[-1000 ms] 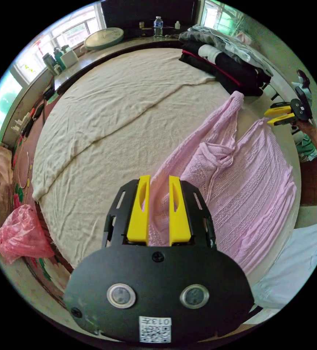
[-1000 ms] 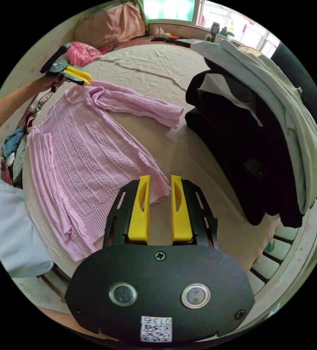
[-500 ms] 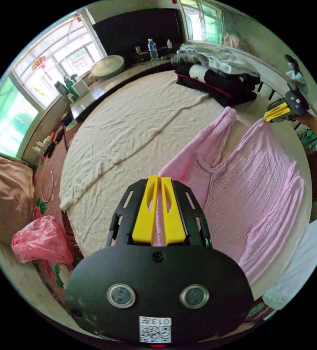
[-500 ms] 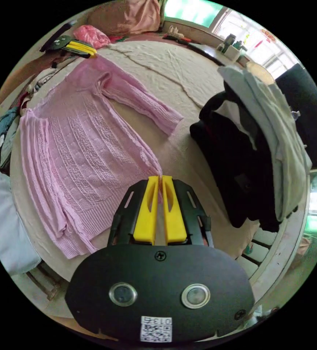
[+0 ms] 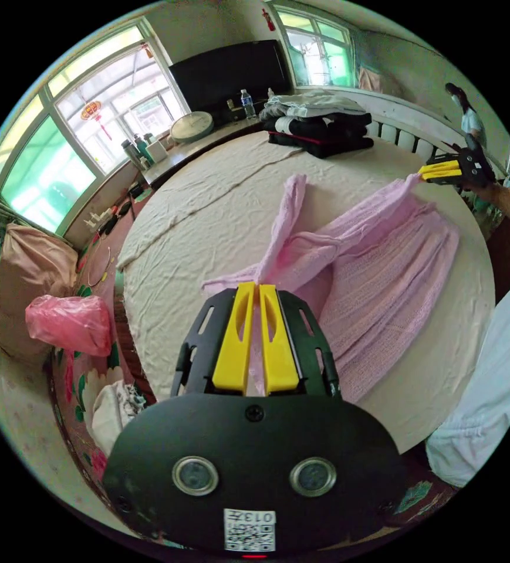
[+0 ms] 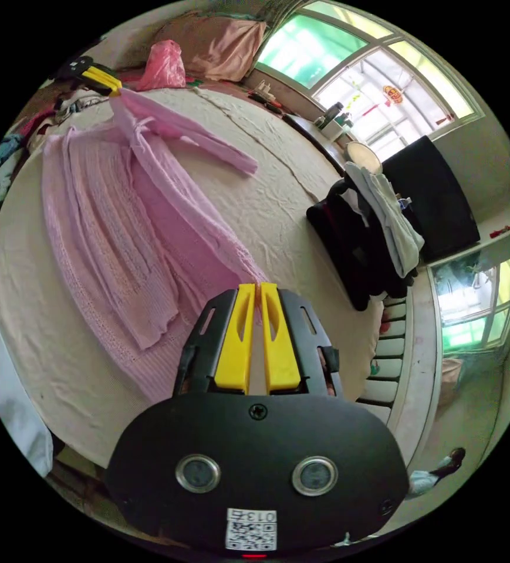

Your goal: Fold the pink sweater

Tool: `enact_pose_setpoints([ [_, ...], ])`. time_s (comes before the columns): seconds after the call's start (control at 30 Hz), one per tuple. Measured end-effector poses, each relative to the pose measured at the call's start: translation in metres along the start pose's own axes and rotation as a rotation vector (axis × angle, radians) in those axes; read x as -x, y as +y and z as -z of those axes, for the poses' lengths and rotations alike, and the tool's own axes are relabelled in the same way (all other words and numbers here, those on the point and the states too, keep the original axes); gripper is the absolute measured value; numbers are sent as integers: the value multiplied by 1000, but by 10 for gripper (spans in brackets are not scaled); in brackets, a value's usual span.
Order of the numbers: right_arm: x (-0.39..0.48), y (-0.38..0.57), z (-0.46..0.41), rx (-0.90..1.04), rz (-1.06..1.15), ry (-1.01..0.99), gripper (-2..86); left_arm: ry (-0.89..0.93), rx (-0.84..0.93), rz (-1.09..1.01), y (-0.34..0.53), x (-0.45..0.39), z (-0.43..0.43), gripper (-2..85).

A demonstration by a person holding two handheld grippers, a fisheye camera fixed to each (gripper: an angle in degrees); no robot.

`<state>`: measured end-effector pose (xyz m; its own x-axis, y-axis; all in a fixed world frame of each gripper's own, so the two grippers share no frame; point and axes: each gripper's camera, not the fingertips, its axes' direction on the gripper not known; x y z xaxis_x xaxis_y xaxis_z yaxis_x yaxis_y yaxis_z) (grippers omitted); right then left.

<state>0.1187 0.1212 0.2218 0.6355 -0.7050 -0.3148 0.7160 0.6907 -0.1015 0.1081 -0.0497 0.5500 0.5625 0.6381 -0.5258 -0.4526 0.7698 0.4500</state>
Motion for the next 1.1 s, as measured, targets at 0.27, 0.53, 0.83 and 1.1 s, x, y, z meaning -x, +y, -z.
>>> enact_pose_setpoints([
  [0.27,30,3,-1,51,9,86,12,30,19,120,24,-5,-3,4],
  [0.53,40,8,-7,84,61,145,12,45,36,101,37,-8,7,4],
  [0.83,21,27,-14,208,98,-2,12,146,157,45,46,13,2,6],
  [1.1,-52,37,39,76,-226,-78,4,171,19,289,80,92,51,2],
])
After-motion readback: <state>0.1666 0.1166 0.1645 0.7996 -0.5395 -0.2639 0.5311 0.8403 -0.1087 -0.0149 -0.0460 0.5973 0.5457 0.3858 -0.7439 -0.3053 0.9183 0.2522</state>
